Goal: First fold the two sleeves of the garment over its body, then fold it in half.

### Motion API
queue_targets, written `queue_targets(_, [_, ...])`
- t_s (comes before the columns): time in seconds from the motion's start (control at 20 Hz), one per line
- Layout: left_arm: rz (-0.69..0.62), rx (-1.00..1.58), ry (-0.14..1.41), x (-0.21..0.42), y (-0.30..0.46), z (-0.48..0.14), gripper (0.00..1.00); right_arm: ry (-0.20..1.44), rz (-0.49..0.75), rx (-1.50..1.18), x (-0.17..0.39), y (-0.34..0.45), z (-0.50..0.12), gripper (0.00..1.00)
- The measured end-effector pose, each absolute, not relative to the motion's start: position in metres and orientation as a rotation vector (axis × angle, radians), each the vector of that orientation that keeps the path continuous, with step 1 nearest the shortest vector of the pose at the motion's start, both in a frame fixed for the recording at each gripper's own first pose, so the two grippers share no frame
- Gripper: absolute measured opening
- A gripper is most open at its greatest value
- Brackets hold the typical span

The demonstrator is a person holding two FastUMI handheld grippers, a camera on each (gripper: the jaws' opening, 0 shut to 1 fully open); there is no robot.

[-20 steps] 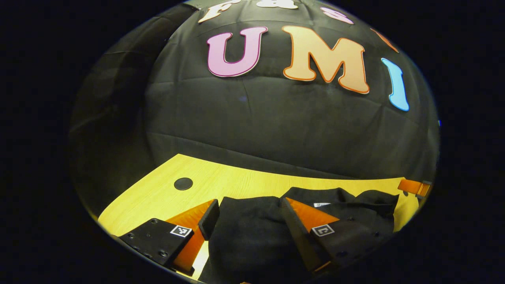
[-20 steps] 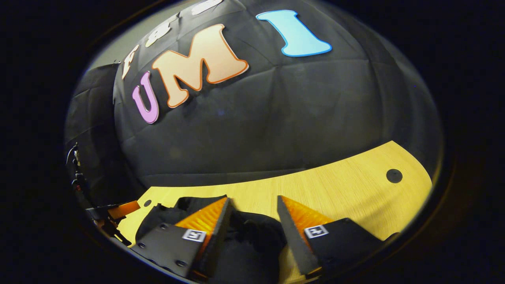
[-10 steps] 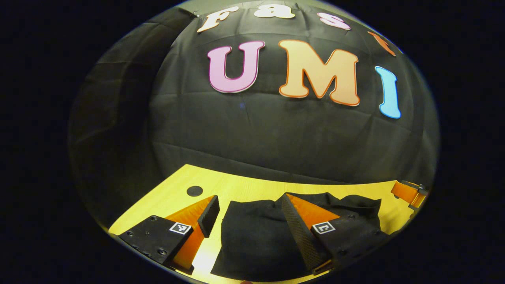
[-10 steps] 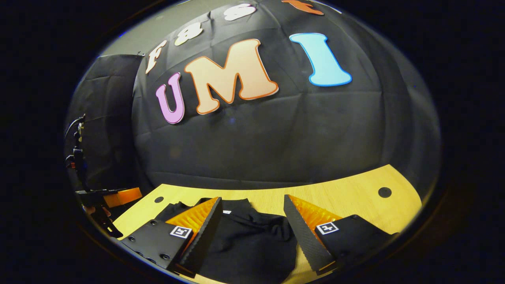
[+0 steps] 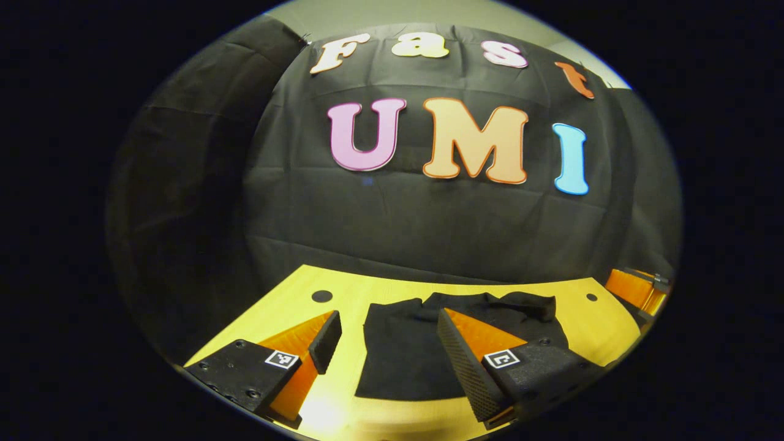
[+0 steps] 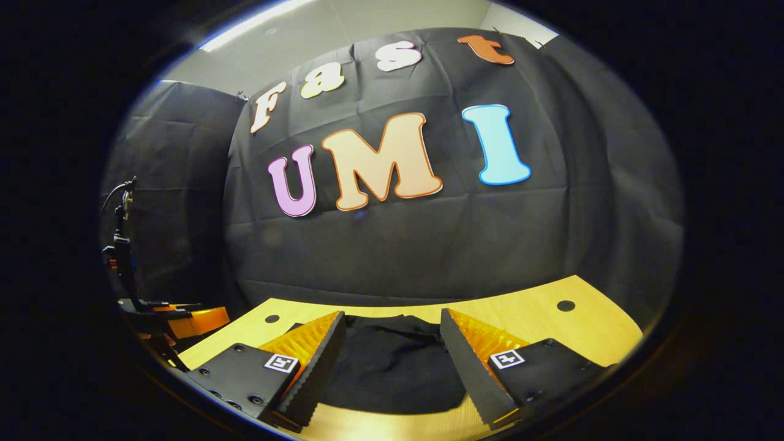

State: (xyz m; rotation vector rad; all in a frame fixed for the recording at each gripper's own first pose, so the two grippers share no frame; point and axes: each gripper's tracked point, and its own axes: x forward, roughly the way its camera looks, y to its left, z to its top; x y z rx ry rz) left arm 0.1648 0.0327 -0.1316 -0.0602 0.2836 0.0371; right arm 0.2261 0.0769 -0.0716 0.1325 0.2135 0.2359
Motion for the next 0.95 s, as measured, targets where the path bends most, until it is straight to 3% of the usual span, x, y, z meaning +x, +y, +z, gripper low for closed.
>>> queue_targets(0.3, [-0.034, 0.015, 0.271, 0.1, 0.031, -0.111, 0.94, 0.172, 0.201, 0.148, 0.146, 0.079, -0.052, 0.97])
queue_targets(0.55, [-0.104, -0.07, 0.291, 0.058, 0.01, -0.111, 0.94, 0.126, 0.217, 0.145, 0.1, 0.089, -0.036, 0.94])
queue_targets(0.95, [-0.112, -0.093, 0.301, 0.043, 0.014, -0.116, 0.94, 0.085, 0.201, 0.157, 0.063, 0.092, -0.034, 0.97])
